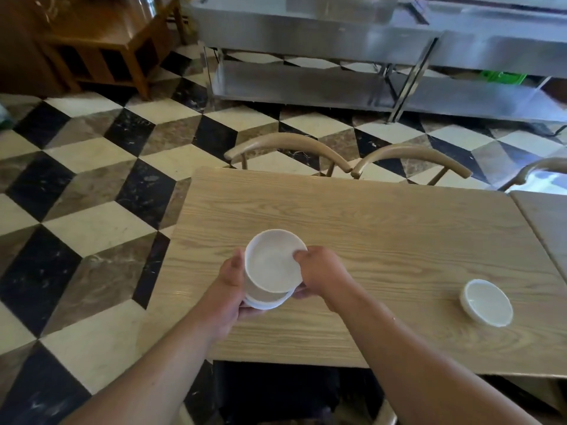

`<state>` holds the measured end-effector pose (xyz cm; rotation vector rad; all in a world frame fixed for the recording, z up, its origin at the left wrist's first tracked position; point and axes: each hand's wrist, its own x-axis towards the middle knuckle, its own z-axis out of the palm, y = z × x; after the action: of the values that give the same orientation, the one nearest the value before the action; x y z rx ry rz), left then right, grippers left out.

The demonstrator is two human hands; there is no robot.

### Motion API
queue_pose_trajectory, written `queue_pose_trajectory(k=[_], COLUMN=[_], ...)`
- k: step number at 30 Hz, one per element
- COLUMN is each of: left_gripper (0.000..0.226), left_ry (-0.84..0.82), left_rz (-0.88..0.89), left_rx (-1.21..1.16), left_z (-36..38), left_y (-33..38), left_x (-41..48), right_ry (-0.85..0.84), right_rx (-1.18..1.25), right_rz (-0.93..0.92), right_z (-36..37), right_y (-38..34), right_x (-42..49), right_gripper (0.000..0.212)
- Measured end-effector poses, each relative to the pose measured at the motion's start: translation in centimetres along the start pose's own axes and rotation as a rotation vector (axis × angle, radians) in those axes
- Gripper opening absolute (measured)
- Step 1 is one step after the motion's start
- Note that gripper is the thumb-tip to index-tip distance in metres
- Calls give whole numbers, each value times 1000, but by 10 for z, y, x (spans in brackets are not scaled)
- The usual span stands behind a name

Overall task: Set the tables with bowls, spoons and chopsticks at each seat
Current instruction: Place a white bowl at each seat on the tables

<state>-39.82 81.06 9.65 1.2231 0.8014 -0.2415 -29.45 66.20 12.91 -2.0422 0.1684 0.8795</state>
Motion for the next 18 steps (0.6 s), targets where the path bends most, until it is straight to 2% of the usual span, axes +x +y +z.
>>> queue_pose_trajectory(k=[4,8,11,18], left_gripper=[33,46,51,53], left_ry=[40,162,253,354], left_rz=[-52,-55,-59,-88], left_rx=[-13,-35,4,31], left_z=[-16,-15,-22,-33], left_y=[-5,-11,-18,-40], left_x=[9,18,25,38], right_ry=[-35,-69,39,62], right_rx=[105,226,337,298], right_rz=[38,16,19,98], right_z=[4,1,-8,0], right_y=[-8,-1,18,86], right_x=[-2,2,16,54], right_gripper=[27,20,17,47])
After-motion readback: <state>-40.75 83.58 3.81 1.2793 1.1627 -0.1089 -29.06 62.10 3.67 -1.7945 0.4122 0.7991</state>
